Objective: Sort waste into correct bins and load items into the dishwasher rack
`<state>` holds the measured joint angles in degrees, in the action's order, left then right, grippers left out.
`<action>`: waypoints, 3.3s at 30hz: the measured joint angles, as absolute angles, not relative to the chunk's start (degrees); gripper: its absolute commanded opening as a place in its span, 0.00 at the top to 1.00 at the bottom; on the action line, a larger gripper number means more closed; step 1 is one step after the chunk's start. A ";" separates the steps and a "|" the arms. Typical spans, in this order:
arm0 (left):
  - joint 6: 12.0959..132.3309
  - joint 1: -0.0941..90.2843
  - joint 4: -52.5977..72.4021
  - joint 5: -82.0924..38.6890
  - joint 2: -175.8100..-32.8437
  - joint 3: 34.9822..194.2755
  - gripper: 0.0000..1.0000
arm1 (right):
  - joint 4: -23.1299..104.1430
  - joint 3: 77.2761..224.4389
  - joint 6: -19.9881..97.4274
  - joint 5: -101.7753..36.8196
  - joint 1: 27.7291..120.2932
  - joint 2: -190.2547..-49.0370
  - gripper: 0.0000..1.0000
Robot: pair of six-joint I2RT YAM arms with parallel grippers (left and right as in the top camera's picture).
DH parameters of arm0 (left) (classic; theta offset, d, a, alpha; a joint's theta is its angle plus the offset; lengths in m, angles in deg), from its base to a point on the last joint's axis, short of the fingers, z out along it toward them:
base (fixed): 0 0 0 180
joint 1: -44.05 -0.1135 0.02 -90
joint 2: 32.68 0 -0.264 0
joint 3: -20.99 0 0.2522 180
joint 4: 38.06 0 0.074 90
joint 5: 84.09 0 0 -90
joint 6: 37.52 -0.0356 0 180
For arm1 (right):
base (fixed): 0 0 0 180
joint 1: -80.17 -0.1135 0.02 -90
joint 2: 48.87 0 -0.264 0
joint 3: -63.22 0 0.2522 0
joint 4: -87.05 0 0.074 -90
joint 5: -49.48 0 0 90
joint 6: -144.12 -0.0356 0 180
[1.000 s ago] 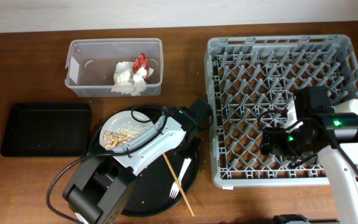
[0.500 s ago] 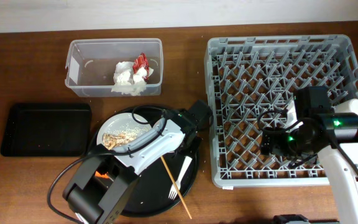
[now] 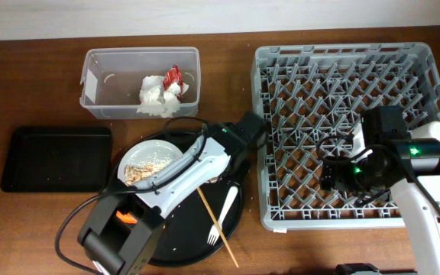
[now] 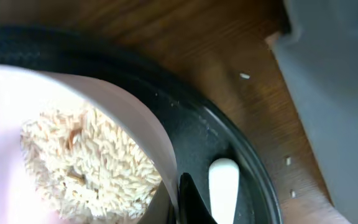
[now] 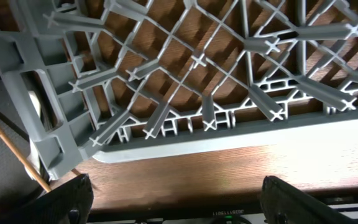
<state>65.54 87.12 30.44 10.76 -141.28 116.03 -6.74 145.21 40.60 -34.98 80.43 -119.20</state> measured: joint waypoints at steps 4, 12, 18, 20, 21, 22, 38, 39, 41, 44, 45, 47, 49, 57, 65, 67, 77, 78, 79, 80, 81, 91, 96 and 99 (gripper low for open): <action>65.71 86.11 38.74 13.31 -141.34 122.96 0.99 | -6.61 145.21 40.58 -35.33 80.43 -119.20 0.10; 65.54 60.03 44.10 8.35 -131.46 123.59 1.00 | -6.82 145.21 40.56 -35.55 80.43 -119.20 0.10; 57.80 34.48 42.92 -6.64 -131.46 123.35 1.00 | -6.82 145.21 40.58 -35.59 80.43 -119.20 0.10; 55.20 28.39 40.58 -12.67 -131.44 121.84 1.00 | -6.82 145.21 40.60 -35.75 80.43 -119.20 0.10; 53.73 24.39 39.05 -17.11 -131.44 120.53 0.99 | -6.80 145.21 40.60 -35.75 80.43 -119.20 0.10; 52.49 22.03 37.93 -20.70 -131.40 119.55 1.00 | -6.82 145.19 40.58 -35.75 80.43 -119.20 0.10; 44.31 4.26 8.56 -76.82 -131.09 92.27 1.00 | -6.82 145.16 40.60 -35.75 80.43 -119.20 0.10; 44.31 4.01 8.54 -79.32 -131.09 92.27 0.99 | -6.82 145.16 40.56 -35.75 80.43 -119.20 0.10; 44.31 3.82 9.28 -81.15 -131.09 92.27 0.99 | -6.85 145.16 40.62 -35.75 80.43 -119.20 0.10; 44.36 2.94 9.72 -82.20 -131.09 92.27 0.99 | -6.82 145.16 40.56 -35.75 80.43 -119.20 0.10; 44.82 2.33 9.69 -82.25 -131.09 92.27 1.00 | -6.82 145.16 40.58 -35.75 80.43 -119.20 0.10; 47.96 0.80 9.74 -82.40 -131.09 92.27 1.00 | -6.82 145.16 40.58 -35.75 80.43 -119.20 0.10; 51.44 -0.20 9.74 -82.42 -131.09 92.27 1.00 | -6.82 145.16 40.58 -35.75 80.43 -119.20 0.10; 57.86 -1.32 9.54 -77.39 -131.07 92.27 1.00 | -6.82 145.16 40.60 -35.75 80.43 -119.20 0.10; 60.71 -1.36 5.39 -79.34 -130.92 92.01 1.00 | -6.82 145.16 40.58 -35.77 80.43 -119.20 0.10; 60.68 -0.71 4.65 -81.31 -130.70 92.01 1.00 | -6.82 145.16 40.60 -35.75 80.43 -119.20 0.10; 60.68 38.31 5.06 -66.07 -122.02 92.01 1.00 | -6.85 145.14 40.58 -35.75 80.43 -119.20 0.09; 60.68 45.15 5.08 -60.10 -122.02 92.03 1.00 | -6.82 145.14 40.58 -35.77 80.43 -119.20 0.09; 60.68 49.13 5.08 -56.02 -122.02 92.03 1.00 | -6.82 145.14 40.60 -35.75 80.43 -119.20 0.09; 60.66 55.27 5.08 -48.56 -122.04 92.03 1.00 | -6.82 145.14 40.58 -35.77 80.43 -119.20 0.09; 60.68 59.97 5.17 -42.66 -122.00 92.01 1.00 | -6.82 145.14 40.60 -35.75 80.43 -119.20 0.09; 61.16 77.04 6.24 -14.77 -122.00 92.01 0.59 | -7.15 145.14 40.58 -35.75 80.43 -119.20 0.09; 61.08 71.29 13.93 -14.64 -117.04 92.01 0.32 | -7.63 145.34 42.02 -35.18 80.43 -119.20 0.10; 61.12 55.86 20.30 -13.96 -104.69 92.40 0.26 | -8.09 154.13 46.87 -27.37 77.89 -119.09 0.09</action>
<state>61.12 55.86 20.30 -13.96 -104.69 92.40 -8.09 154.13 46.87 -27.37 77.89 -119.09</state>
